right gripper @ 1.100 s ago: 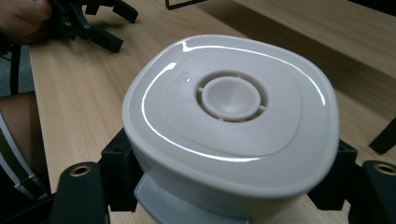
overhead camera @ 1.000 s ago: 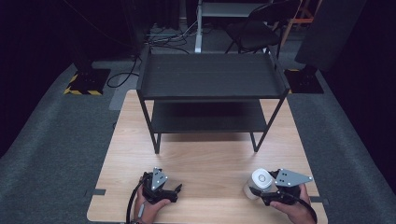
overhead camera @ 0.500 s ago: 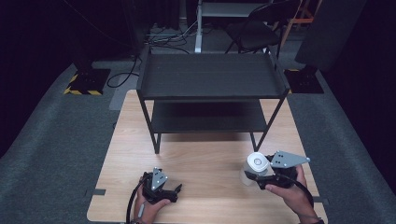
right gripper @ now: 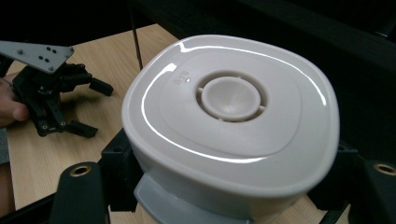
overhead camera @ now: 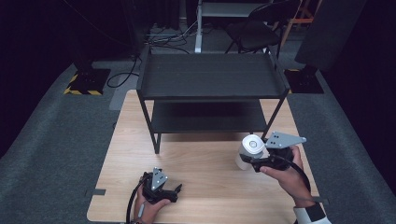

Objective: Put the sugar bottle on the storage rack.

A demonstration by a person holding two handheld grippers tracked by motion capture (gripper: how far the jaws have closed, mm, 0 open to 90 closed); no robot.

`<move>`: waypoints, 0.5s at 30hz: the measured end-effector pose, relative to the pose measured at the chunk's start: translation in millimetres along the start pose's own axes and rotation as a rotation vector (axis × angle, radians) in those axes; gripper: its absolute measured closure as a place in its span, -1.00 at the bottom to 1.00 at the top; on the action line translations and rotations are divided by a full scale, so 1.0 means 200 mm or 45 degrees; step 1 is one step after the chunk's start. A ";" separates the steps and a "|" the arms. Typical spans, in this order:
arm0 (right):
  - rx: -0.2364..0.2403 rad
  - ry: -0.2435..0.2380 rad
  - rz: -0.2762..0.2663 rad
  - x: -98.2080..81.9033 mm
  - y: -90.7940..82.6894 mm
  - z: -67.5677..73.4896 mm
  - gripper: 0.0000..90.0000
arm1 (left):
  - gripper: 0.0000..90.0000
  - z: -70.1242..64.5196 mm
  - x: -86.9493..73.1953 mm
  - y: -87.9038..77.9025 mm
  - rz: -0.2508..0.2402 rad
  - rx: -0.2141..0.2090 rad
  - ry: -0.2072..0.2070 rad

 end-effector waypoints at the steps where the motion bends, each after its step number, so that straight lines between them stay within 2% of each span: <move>1: -0.003 0.001 -0.002 0.01 0.00 0.00 -0.38 | -0.99 0.00 0.00 0.00 0.000 0.000 0.000; 15: -0.029 0.007 -0.006 0.19 0.04 -0.03 -0.37 | -0.99 0.00 0.00 0.00 -0.002 -0.003 0.000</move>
Point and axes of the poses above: each handheld gripper's, and its own axes: y roughly forward along the jaws, x roughly out of its top, z roughly to its left, the point moved 7 cm from there along y, roughly forward along the jaws, and after that the axes turned 7 degrees about y, right-handed, at the moved point
